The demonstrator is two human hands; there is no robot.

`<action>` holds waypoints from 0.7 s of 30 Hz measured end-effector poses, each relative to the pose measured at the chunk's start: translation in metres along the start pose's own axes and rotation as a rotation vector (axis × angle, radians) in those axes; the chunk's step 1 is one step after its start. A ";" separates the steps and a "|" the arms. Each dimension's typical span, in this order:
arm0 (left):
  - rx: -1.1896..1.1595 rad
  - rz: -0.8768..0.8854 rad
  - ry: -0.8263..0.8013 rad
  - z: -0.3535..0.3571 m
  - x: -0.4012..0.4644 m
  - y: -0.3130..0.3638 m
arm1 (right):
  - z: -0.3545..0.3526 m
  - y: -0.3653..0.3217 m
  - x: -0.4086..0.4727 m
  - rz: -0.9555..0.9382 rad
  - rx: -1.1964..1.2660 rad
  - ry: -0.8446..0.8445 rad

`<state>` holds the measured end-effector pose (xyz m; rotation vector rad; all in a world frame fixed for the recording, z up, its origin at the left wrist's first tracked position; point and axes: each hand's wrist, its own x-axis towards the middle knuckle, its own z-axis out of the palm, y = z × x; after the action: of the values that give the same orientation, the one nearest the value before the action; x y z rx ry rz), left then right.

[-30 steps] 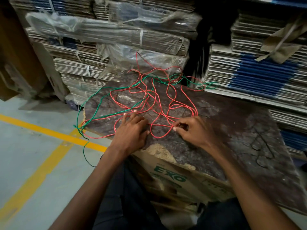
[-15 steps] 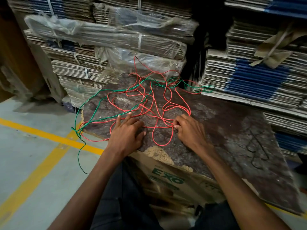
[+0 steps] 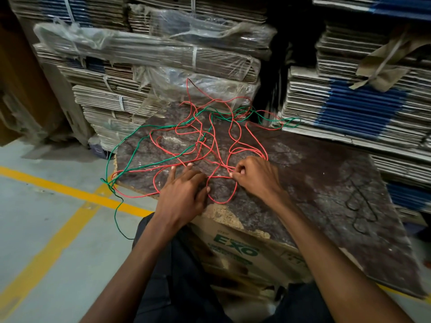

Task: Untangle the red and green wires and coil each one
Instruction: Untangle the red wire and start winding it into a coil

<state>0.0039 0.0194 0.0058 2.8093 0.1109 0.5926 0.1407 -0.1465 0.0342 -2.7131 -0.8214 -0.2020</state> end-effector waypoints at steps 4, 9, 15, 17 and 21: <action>-0.015 0.006 0.012 -0.001 -0.006 0.008 | -0.005 -0.005 0.001 -0.065 -0.121 -0.022; -0.018 0.015 -0.001 0.002 -0.012 0.020 | -0.008 -0.002 -0.006 -0.052 -0.101 -0.072; -0.059 0.075 0.043 0.003 -0.025 0.037 | -0.010 -0.007 -0.018 -0.103 -0.212 0.006; -0.076 0.113 0.100 0.002 -0.031 0.045 | -0.011 -0.006 -0.021 -0.108 -0.198 0.022; -0.102 0.228 0.233 -0.001 -0.033 0.063 | -0.012 -0.002 -0.026 -0.115 -0.157 0.004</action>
<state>-0.0256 -0.0457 0.0109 2.6633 -0.1926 0.9483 0.1180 -0.1624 0.0404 -2.8105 -1.0001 -0.3093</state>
